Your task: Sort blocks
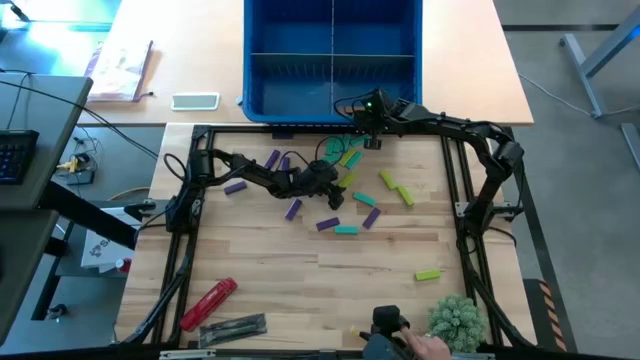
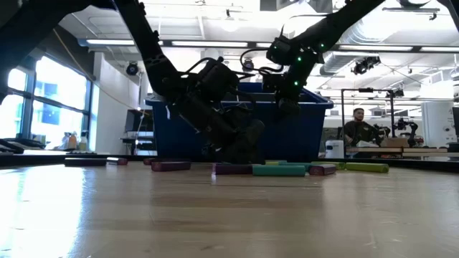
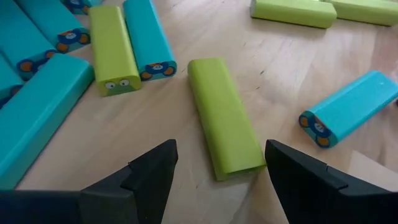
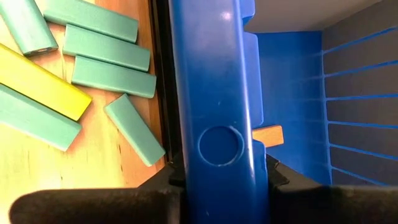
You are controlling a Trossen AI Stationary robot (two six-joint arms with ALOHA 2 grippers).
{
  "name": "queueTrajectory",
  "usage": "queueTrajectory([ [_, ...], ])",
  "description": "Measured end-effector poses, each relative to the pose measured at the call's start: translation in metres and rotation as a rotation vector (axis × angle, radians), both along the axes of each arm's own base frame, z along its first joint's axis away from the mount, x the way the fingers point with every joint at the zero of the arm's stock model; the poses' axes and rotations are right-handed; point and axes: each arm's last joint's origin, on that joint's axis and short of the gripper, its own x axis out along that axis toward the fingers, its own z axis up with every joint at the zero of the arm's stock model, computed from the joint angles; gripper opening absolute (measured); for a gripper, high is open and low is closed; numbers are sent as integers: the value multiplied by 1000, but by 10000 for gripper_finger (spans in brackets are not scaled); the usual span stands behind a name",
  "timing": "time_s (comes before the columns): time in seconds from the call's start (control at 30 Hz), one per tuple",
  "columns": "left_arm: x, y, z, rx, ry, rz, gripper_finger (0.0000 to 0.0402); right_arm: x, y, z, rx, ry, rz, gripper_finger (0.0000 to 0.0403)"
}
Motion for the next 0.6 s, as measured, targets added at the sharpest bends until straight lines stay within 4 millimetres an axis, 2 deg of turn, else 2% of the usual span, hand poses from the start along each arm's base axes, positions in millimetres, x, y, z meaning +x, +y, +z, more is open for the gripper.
queueTrajectory([
  [0.23, 8, -3, 9, 35, 44, -62, 236, 0, 0, 0, -4, 6, 10, 64],
  [0.43, 21, 11, 4, 32, 67, -1, 255, 0, 0, 0, -4, 6, 12, 64],
  [0.6, 24, 6, 5, 62, 114, 24, 250, 0, 0, 0, -4, 1, 9, 64],
])
